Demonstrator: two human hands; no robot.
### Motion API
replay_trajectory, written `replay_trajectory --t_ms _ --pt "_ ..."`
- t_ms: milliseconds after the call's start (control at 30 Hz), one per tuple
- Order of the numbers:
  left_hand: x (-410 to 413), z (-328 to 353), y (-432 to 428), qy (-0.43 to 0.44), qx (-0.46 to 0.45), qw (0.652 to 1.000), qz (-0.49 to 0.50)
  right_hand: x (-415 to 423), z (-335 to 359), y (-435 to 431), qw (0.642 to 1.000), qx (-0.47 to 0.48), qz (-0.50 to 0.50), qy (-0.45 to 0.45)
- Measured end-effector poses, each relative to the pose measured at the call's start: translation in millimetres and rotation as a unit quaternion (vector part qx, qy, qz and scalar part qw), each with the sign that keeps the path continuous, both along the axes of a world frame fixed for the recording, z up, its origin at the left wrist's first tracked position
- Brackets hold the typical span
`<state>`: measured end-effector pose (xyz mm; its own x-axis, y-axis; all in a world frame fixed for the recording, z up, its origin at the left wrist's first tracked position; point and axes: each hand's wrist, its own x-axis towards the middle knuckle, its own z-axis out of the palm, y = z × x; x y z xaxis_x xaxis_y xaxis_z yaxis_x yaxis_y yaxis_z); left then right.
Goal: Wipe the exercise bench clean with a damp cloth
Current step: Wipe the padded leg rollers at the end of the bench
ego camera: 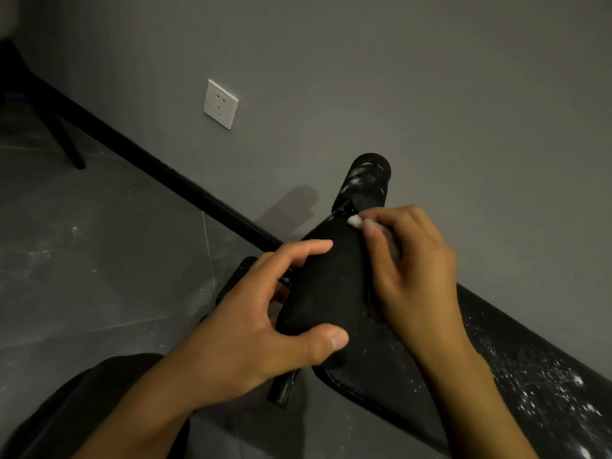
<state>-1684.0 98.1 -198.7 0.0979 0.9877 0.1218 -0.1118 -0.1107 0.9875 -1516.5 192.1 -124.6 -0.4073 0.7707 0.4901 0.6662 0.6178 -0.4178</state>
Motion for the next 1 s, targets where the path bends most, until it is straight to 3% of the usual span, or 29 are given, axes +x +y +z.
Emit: replay_trajectory --t_ms 133,333,567,733,900,1000 --pt "1 0 2 -0.005 0.002 1.0 0.001 14 -5 -52 0.996 -0.021 0.078 0.031" --pt "-3 -1 6 -0.024 0.0 1.0 -0.016 25 -26 -75 0.989 0.024 0.121 0.079" --pt "2 6 1 -0.018 -0.003 1.0 0.01 12 -17 -37 0.995 0.034 0.05 0.074" --pt "2 19 -4 0.066 0.0 0.997 0.027 28 -23 -44 0.993 0.052 0.093 0.048" --pt "-3 43 8 0.174 -0.025 0.984 -0.002 20 0 33 0.998 0.048 -0.029 0.023" --pt "-2 52 21 0.201 -0.03 0.979 0.011 8 8 62 0.997 0.038 0.053 -0.029"
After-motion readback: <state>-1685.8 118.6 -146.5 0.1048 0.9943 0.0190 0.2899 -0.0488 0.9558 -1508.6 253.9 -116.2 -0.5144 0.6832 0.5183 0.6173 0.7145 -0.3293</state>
